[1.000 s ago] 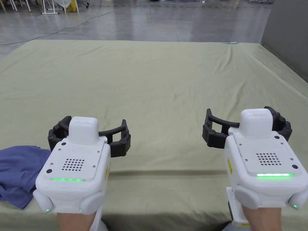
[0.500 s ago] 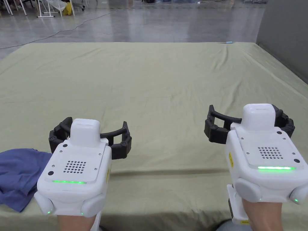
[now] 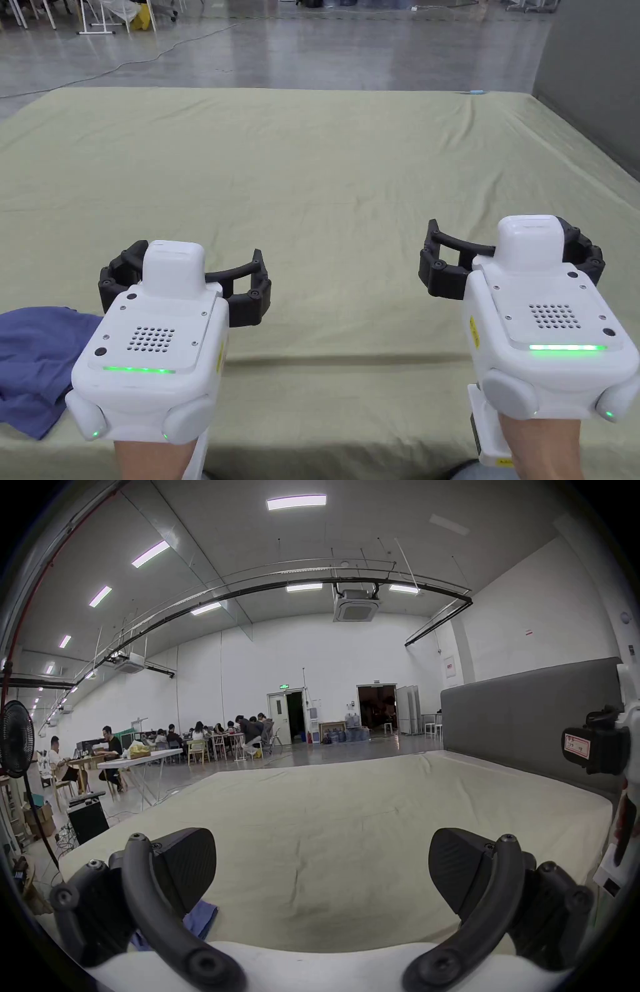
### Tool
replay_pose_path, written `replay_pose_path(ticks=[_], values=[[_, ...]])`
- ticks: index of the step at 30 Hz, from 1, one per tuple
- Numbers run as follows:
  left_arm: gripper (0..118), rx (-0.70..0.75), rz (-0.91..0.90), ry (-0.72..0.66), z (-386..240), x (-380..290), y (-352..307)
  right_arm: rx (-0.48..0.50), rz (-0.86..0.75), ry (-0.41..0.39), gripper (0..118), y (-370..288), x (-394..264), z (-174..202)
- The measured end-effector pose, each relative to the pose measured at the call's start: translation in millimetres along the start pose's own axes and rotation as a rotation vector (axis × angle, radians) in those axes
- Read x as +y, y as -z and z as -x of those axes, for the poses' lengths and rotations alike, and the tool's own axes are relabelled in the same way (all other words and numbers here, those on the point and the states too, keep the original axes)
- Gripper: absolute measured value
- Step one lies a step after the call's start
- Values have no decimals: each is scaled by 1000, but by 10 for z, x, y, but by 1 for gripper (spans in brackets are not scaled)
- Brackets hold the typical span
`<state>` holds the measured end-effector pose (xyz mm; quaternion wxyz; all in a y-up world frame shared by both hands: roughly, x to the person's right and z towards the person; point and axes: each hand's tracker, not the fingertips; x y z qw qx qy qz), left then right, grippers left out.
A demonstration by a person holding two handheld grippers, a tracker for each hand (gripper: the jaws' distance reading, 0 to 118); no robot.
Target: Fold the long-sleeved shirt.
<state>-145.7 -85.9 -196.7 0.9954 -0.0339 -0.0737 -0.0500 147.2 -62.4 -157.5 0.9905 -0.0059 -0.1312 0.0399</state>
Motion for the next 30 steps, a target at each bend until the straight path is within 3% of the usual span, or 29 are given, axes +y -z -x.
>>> replay_pose_path(ticks=[30], values=[[118,-10,20,-28,-35,-26,-25,-29,10,-6,118,-43,17,-56]])
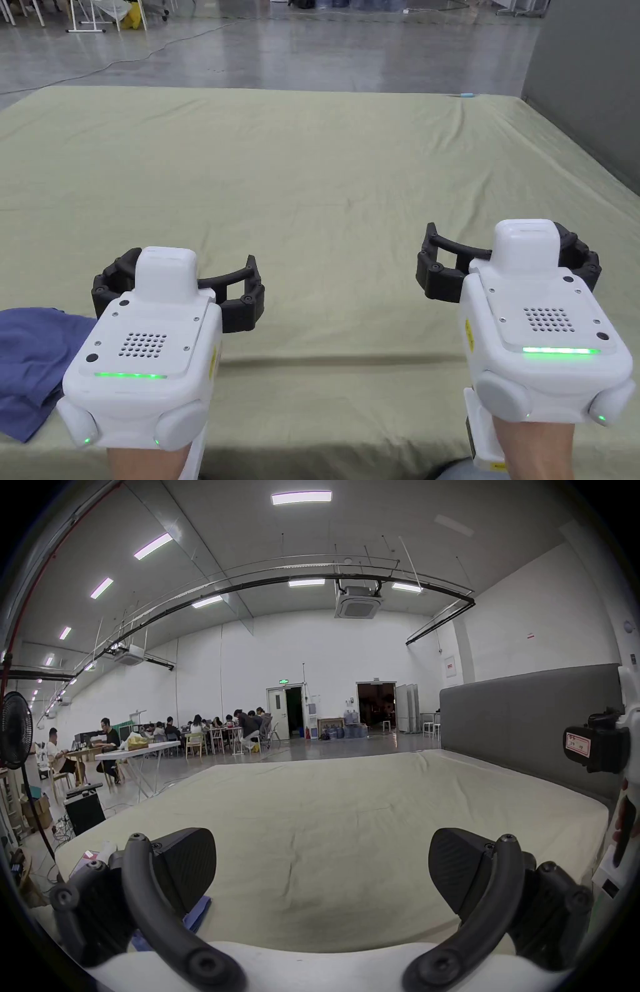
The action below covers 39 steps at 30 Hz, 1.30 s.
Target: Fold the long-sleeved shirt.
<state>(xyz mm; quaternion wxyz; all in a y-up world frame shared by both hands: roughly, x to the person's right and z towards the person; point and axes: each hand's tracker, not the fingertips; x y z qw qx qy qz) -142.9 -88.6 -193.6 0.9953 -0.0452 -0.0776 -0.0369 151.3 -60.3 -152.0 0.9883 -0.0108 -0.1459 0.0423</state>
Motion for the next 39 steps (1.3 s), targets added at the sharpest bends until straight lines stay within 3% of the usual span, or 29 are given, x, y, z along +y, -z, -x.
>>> replay_pose_path(ticks=[39], values=[[118,1,1,24,-36,-39,-23,15,23,-6,118,-2,-128,4]])
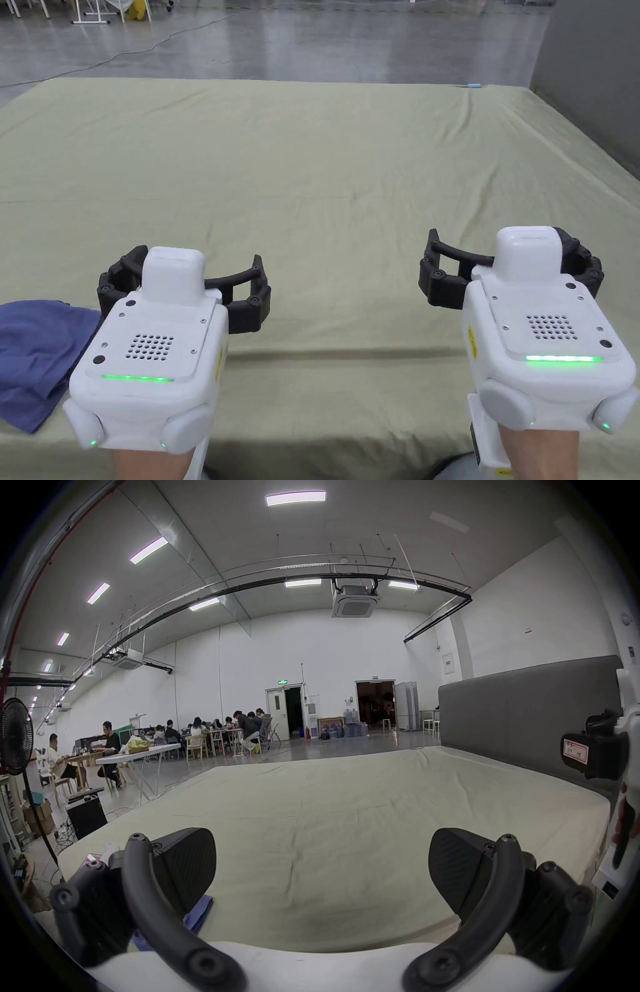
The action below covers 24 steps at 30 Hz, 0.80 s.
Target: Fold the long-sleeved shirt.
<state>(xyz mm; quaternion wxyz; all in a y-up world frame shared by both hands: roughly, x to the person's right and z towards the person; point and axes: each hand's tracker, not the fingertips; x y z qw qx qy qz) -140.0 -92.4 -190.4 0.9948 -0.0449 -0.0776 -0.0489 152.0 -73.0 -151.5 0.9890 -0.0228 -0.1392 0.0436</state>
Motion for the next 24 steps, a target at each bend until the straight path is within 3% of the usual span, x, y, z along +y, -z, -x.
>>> replay_pose_path(ticks=[5,9,11,13,17,19,24], values=[[118,2,-1,-3,7,4,5,29,20,56,118,18,100,-21],[118,-4,7,-9,6,-4,17,52,-49,6,118,-64,163,29],[118,-4,7,-12,4,-8,21,53,50,-8,118,-96,239,50],[118,-7,12,-12,1,-8,28,109,168,29,118,-21,307,30],[118,-10,10,-10,-13,-5,28,8,255,181,118,30,351,38],[118,-12,10,-5,-20,-6,30,-44,302,221,118,53,392,60],[118,-16,12,-8,-25,-5,33,-68,279,167,118,44,368,123]])
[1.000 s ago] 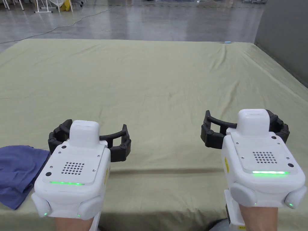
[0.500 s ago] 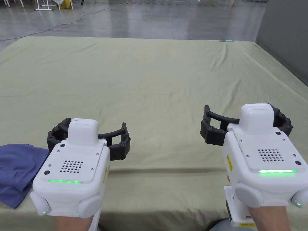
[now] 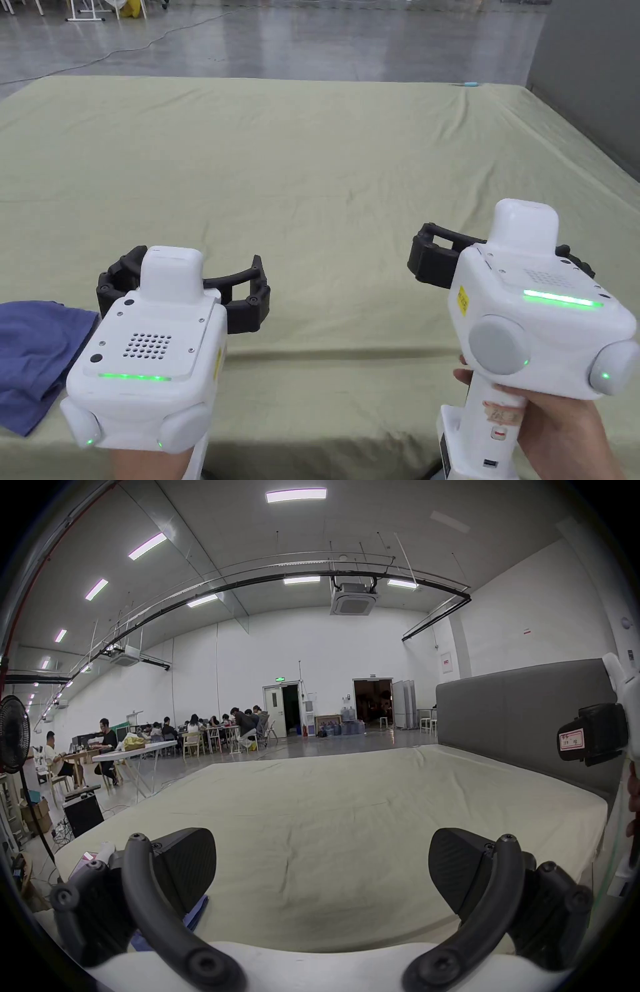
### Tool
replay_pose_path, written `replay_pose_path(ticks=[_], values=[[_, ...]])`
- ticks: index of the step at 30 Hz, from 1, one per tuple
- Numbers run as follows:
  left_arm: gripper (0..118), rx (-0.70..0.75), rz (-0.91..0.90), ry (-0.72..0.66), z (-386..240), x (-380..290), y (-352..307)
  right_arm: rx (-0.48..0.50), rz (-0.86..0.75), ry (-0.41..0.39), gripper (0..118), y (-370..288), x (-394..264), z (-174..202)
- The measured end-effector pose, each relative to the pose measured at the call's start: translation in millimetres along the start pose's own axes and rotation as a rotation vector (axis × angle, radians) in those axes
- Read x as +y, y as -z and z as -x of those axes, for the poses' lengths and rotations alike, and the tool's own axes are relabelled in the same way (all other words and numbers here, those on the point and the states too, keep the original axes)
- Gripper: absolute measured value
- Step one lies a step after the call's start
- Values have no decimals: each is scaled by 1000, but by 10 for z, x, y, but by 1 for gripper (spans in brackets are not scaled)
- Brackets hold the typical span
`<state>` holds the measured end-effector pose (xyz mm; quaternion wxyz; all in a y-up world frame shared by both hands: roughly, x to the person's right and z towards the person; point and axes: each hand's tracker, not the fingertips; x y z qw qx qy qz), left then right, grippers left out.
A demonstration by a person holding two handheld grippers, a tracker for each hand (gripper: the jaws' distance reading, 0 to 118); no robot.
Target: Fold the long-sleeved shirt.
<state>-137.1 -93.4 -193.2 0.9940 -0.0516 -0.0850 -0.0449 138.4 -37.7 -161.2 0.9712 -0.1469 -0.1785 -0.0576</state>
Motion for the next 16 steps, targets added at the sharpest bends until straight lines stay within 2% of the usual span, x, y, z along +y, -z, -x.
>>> replay_pose_path(ticks=[7,10,13,16], values=[[118,4,0,6,9,11,9,-18,-74,-38,118,4,-61,14],[118,10,1,12,11,12,11,-30,-59,-34,118,-4,-50,5],[118,10,4,3,18,11,16,13,9,-16,118,29,-66,-28],[118,9,2,7,13,15,9,59,17,-33,118,44,-78,-70]])
